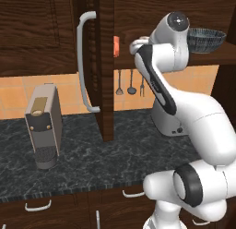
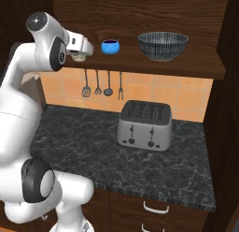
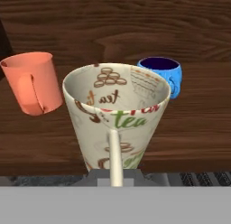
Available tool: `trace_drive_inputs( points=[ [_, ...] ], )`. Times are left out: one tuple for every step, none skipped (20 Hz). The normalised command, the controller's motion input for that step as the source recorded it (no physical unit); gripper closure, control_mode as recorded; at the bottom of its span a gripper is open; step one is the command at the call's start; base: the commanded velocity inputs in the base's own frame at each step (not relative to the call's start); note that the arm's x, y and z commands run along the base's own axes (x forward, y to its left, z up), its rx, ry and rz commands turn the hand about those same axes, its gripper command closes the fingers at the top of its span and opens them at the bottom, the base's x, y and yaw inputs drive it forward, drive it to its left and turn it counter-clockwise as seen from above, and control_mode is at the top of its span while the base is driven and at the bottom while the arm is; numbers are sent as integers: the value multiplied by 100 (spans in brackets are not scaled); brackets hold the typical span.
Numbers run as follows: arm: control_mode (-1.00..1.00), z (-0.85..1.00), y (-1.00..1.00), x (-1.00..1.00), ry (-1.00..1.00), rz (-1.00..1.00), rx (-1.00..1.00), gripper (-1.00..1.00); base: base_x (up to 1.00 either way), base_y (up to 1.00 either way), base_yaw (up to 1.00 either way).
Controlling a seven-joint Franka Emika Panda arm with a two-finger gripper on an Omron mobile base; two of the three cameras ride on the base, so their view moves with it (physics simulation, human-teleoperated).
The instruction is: Gather all objects into one cabinet and sort the glasses and bowls to opposite sides.
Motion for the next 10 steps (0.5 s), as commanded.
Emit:
trace_drive_inputs(
  points=[
    [-100,0,0,49,0,0,0,100,0,0,0],
    [-100,0,0,44,0,0,0,100,0,0,0],
    [-100,0,0,44,0,0,0,100,0,0,0],
    [-100,0,0,42,0,0,0,100,0,0,0],
    [-100,0,0,35,0,0,0,100,0,0,0],
    [-100,0,0,28,0,0,0,100,0,0,0],
    [-100,0,0,24,0,0,0,100,0,0,0],
    [-100,-6,0,21,0,0,0,100,0,0,0],
    [-100,-10,0,14,0,0,0,100,0,0,0],
    [-100,-19,0,11,0,0,0,100,0,0,0]
  ],
)
